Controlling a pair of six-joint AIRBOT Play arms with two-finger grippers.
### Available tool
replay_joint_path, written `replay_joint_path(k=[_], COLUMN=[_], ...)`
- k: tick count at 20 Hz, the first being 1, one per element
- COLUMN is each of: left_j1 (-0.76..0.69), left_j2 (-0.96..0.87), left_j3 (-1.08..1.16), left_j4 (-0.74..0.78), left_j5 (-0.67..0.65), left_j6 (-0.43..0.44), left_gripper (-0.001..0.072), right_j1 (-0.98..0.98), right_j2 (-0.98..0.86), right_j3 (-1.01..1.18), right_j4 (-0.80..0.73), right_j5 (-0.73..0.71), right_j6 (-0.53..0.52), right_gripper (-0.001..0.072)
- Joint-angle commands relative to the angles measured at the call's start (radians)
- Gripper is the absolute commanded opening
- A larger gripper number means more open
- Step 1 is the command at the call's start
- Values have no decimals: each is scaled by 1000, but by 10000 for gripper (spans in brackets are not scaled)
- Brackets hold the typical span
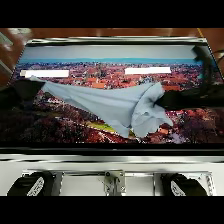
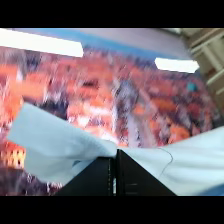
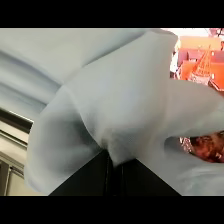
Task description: Fold the shirts.
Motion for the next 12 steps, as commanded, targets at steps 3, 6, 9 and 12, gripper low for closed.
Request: replay_joint_path(k=[3,6,9,12], left_j1=[-64,-135,-175,-178], left_j2=[-26,-67,-103,-108], left_j3=[-219,-276,-282,-282], left_j4=[18,18,6,6], left_j5=[-20,-1,5,11], left_j6=[-13,-13,-13,-13], left_gripper=[35,35,35,36], right_j1=[95,110,68,-43], right_j2=[-231,-346,-352,-304], right_j3=[-221,-221,-212,-190], right_j4=[18,79,54,-230], right_j5=[-417,-549,-557,-444], right_j6=[6,-8,-130,-87], right_gripper=[64,648,673,673])
